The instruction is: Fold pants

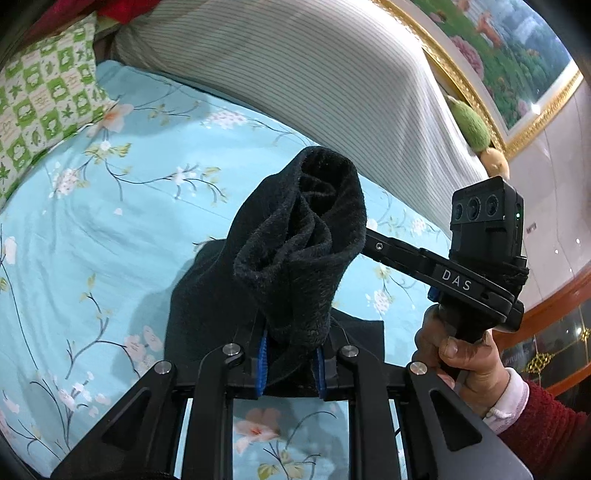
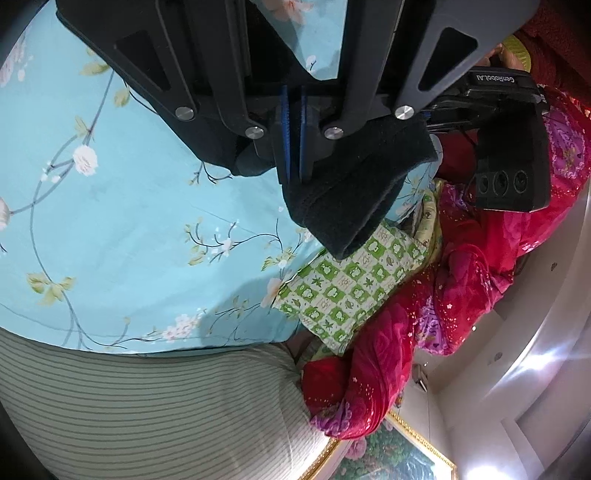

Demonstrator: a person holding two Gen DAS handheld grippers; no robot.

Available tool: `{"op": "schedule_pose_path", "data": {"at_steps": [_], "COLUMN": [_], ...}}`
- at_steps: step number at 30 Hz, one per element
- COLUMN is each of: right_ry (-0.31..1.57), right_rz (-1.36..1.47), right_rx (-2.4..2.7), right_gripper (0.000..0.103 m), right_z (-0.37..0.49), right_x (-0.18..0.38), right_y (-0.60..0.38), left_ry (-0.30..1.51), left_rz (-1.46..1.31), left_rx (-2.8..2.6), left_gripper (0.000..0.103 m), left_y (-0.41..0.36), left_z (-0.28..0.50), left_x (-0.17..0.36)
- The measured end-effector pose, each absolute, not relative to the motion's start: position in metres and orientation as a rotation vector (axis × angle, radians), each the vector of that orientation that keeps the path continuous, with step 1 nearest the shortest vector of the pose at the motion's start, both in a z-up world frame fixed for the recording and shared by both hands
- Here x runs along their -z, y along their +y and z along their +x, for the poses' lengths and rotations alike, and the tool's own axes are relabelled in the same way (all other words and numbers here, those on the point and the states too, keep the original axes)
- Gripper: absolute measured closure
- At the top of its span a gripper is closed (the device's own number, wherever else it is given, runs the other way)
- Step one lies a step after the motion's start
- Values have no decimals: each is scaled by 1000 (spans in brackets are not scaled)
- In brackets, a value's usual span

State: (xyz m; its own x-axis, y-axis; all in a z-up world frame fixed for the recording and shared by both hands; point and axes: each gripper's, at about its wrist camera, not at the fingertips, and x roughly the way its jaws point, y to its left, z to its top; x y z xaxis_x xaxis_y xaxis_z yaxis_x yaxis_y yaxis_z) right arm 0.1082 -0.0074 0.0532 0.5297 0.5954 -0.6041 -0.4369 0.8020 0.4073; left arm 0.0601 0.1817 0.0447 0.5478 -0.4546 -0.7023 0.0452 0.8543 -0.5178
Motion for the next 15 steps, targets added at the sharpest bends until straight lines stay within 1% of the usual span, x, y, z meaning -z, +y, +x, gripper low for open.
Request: {"op": "schedule_pose_path", "data": {"at_steps": [8, 15], "right_ry": [762, 739], "right_rz": [275, 337], "right_rx": [-585, -529], "right_gripper": [98, 98], "right_z": [80, 55], "right_x": [-54, -49], "right_y": [-41, -82], "left_ry": [974, 1011], "left_rz": [-426, -356], "left_rx": [374, 450], "left_gripper": [85, 85], "left_y": [142, 92], "left_z": [52, 49], "left_x": [-50, -45]}}
